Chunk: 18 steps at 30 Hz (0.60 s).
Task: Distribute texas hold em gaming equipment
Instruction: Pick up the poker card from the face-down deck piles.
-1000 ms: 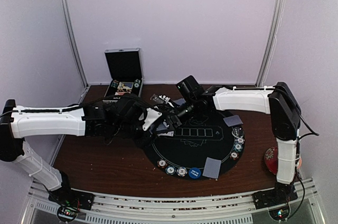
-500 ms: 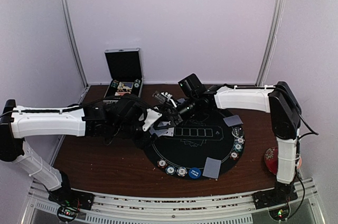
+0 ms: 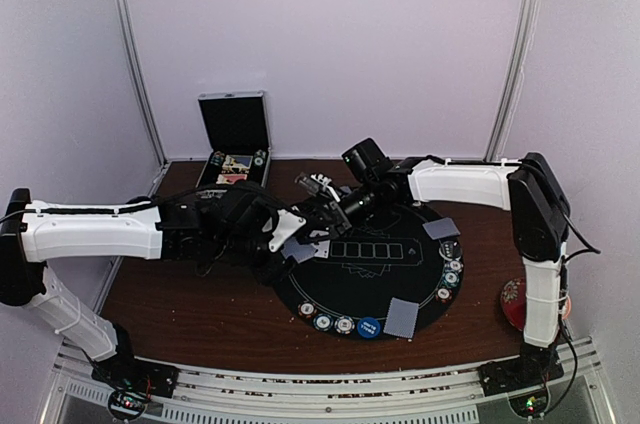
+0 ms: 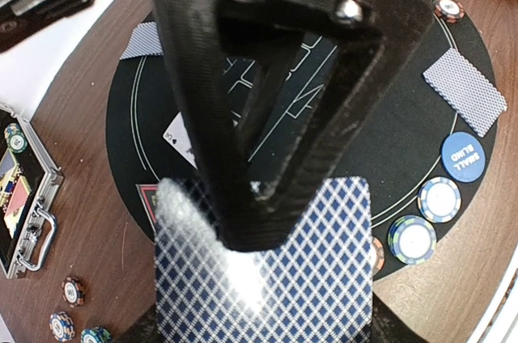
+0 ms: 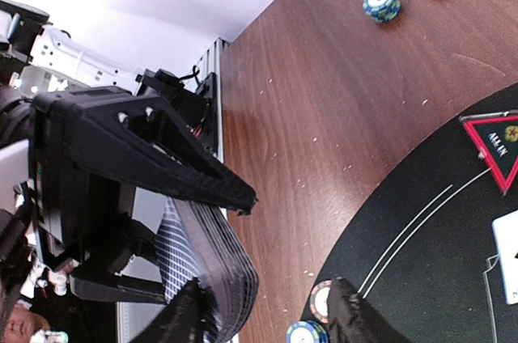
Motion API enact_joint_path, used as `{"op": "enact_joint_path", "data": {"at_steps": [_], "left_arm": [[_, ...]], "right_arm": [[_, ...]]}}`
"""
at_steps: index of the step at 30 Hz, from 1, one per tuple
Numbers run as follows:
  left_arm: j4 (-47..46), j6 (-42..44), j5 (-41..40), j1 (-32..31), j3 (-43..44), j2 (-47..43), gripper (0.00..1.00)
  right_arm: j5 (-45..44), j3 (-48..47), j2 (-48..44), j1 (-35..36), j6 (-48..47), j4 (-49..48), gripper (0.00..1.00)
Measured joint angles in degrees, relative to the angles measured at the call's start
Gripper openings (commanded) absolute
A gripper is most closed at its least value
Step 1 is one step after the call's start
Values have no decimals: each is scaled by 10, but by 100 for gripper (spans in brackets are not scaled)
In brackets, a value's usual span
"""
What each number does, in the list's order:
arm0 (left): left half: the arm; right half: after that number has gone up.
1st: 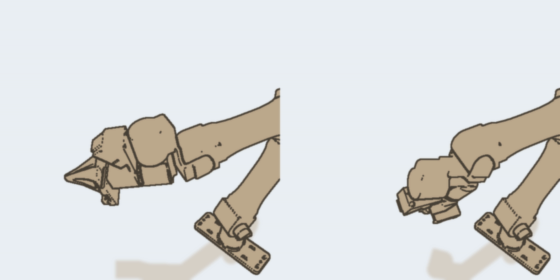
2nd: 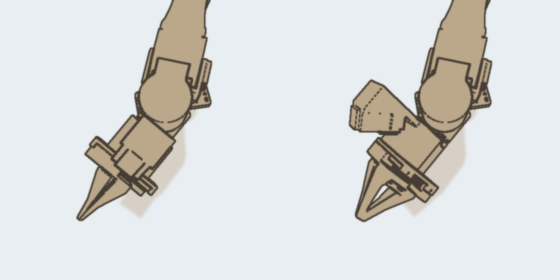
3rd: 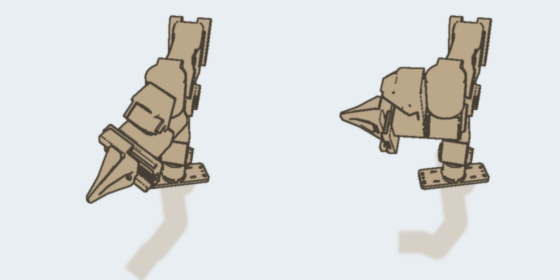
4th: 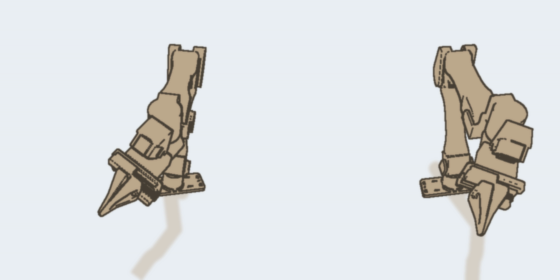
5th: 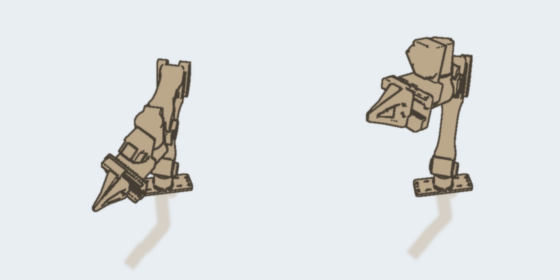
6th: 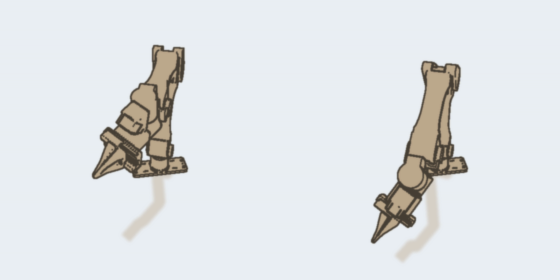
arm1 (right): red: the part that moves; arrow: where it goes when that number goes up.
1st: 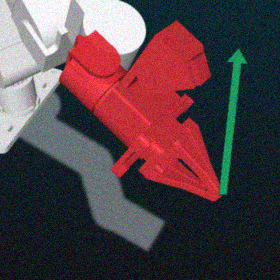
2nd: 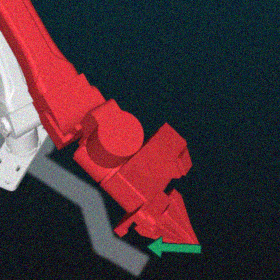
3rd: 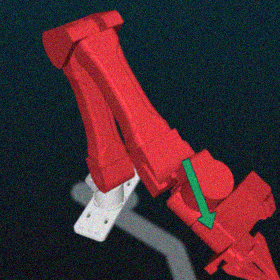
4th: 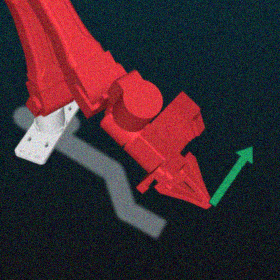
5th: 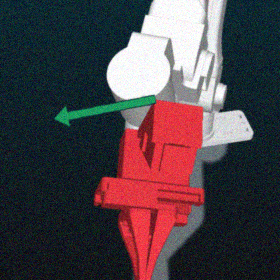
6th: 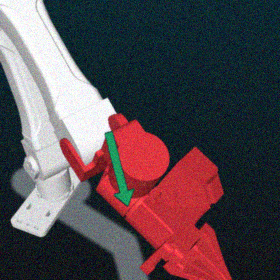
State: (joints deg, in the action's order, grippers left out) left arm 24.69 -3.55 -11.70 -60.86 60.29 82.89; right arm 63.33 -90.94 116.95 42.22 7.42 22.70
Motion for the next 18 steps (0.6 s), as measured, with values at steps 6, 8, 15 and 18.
{"op": "enact_joint_path", "data": {"at_steps": [6,8,15,18], "left_arm": [[-3,3,0,0,0,0,64],[-9,3,0,0,0,0,64],[-17,3,2,0,0,0,64],[-20,3,2,0,0,0,64]], "right_arm": [[32,-4,11,7,1,13,60],[38,-4,11,14,9,9,60],[55,6,13,30,83,-60,57],[56,10,18,29,107,-83,53]]}}
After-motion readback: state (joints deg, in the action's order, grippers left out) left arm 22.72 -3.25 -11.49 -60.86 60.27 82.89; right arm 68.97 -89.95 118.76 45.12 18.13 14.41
